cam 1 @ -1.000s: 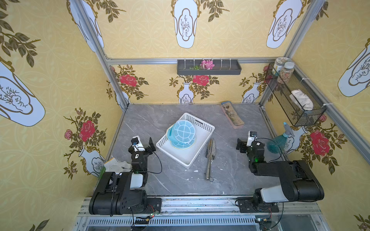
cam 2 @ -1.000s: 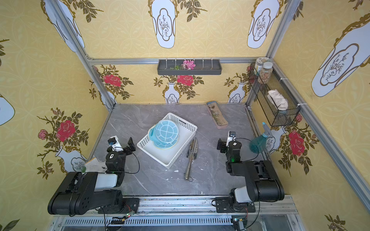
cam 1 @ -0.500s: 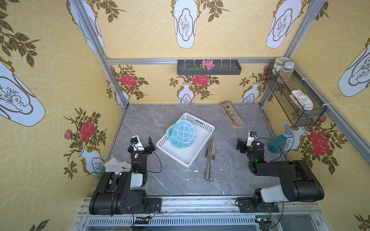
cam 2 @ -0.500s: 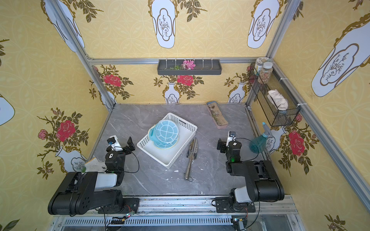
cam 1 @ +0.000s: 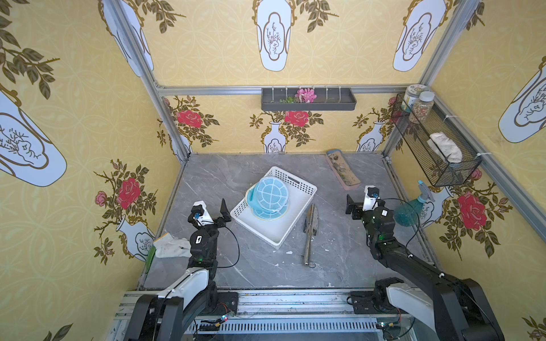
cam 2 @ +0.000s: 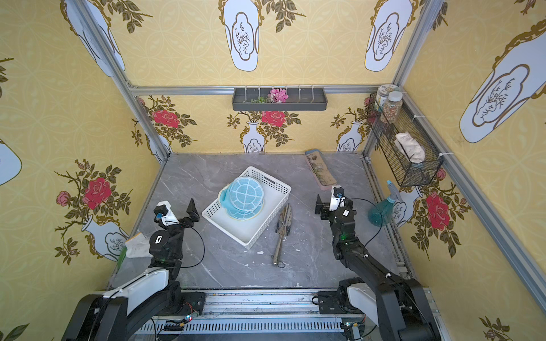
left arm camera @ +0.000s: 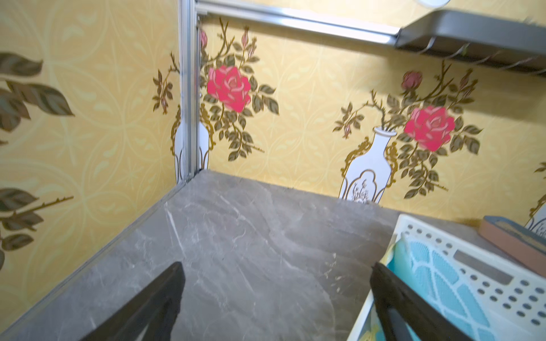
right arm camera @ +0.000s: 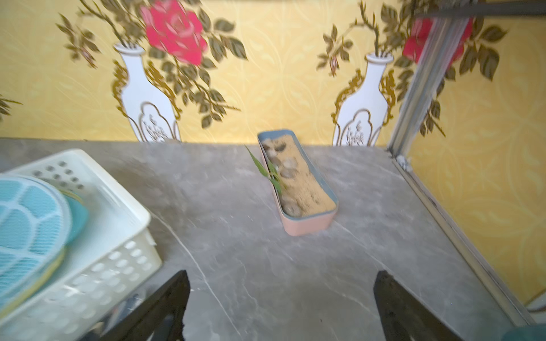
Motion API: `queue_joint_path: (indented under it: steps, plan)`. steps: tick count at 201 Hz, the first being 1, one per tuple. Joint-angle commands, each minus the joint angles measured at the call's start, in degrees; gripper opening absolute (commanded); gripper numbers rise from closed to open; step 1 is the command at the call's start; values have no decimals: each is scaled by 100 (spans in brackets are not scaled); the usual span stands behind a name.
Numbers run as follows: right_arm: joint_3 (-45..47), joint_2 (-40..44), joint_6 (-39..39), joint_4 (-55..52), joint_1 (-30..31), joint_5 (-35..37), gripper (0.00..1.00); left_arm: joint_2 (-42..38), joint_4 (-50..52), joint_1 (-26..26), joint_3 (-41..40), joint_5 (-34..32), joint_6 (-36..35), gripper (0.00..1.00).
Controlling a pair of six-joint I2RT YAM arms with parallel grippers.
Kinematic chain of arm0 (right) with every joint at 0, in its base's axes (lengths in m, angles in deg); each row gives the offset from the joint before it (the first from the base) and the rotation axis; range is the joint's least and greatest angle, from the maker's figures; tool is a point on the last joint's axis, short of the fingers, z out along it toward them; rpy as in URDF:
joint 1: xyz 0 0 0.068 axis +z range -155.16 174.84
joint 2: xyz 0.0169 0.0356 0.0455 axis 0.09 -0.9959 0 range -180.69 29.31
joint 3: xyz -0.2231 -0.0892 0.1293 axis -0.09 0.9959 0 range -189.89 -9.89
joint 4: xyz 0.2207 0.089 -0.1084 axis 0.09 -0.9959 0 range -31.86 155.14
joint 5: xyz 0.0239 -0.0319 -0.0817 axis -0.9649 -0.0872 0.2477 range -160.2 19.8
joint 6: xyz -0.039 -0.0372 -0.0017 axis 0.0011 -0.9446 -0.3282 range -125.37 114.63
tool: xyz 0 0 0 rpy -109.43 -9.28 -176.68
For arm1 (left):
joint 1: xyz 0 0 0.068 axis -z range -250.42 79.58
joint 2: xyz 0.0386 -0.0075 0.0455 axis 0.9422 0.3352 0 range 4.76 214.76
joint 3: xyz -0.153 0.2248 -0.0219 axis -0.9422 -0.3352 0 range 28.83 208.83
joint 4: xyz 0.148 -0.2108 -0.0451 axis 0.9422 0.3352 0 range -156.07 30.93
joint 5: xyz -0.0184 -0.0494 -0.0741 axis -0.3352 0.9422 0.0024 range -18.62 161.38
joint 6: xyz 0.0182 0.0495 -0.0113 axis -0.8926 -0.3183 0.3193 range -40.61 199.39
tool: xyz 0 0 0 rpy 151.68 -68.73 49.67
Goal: Turn the laundry bag inside out
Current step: Pick up the laundry bag and place it in the bin.
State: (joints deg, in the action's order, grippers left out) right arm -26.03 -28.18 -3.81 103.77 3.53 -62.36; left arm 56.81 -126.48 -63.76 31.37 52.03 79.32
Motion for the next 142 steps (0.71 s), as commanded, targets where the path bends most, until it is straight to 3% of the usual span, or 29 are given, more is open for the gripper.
queue_joint_path:
  steps: [1,11,21,37,56,75,100,118,142]
  plan:
    - [-86,560,1844,-314,0,64,97,-568,721,64,202,-581,847,100]
    - [-193,857,2945,-955,-101,19,97,-818,1192,60,453,-764,1605,100]
    - [-377,861,3097,-1275,-262,-582,97,-1054,1962,54,755,-719,2248,100]
    - [-1111,564,3413,-2565,-264,-1072,97,-1151,2573,55,1074,-232,2672,100]
    - [-1928,-137,3356,-3651,189,-1430,97,-802,2841,75,1328,716,3354,100]
    - [-2542,-671,2922,-4265,1273,-946,97,-242,3061,280,1599,1475,3805,100]
    - [-3446,-1491,2552,-5209,2617,71,97,366,3951,817,2225,1759,3804,100]
    - [-4012,-2106,2639,-5768,3087,469,97,740,4390,1099,2562,1956,3862,100]
    - [-4322,-2576,2924,-5940,3403,752,97,1192,4956,1508,2965,1545,3876,100]
